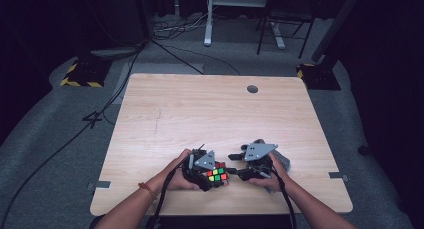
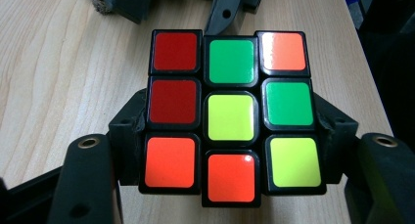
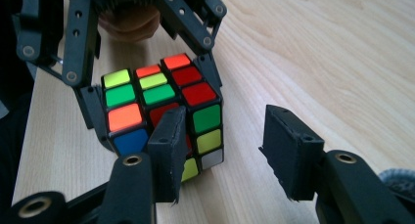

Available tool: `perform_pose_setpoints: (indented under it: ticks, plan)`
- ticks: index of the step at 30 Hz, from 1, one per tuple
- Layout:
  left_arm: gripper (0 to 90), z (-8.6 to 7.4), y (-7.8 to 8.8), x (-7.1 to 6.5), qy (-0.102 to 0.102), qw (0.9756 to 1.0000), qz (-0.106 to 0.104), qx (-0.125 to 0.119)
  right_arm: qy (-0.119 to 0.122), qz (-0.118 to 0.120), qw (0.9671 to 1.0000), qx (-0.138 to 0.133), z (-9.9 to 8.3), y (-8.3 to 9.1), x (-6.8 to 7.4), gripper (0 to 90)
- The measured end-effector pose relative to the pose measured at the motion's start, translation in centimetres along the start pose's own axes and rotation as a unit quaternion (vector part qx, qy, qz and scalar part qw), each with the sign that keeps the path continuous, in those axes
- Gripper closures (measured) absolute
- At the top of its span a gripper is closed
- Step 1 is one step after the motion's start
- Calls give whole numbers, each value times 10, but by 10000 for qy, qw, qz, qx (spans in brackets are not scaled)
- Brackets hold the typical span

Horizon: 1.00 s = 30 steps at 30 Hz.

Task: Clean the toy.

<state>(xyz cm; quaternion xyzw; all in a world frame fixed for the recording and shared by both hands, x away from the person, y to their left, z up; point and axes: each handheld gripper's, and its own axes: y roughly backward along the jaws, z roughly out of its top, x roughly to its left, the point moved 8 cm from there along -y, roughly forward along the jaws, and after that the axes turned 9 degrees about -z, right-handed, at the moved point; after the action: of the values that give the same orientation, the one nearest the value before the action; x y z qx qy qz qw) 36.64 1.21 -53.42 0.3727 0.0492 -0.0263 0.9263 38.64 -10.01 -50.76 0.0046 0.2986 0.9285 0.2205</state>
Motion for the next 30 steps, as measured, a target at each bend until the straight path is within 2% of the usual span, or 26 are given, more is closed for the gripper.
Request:
perform_pose_setpoints:
  ticks: [5, 9, 14, 16, 19, 21, 23, 30]
  plan:
    - [336, 2, -1, 0, -39, 9998, 152, 152, 10, -79, 9998, -165, 11, 2, 0, 524]
    - [339, 3, -1, -1, -115, 9995, 260, 168, 188, -199, 9996, -85, 11, 6, -2, 507]
    - [338, 7, 9, 6, -73, 9988, 485, -86, 136, -36, 9998, 160, -6, 16, -5, 498]
    - [338, 7, 9, 6, -40, 9987, 480, -141, 144, 25, 9996, 237, -13, 16, -3, 491]
    - [338, 7, 4, 5, -31, 9989, 463, -98, 149, 143, 9996, 190, -11, 14, 3, 486]
    - [338, 4, 0, 4, -25, 9989, 458, 17, 303, 92, 9994, 161, -8, 12, 5, 494]
    - [337, 3, -3, 5, 30, 9990, 439, -24, 186, 206, 9996, 93, -6, 12, 5, 493]
    - [330, 3, -3, 6, 18, 9990, 449, -42, 213, 124, 9997, 1, 4, 11, 7, 510]
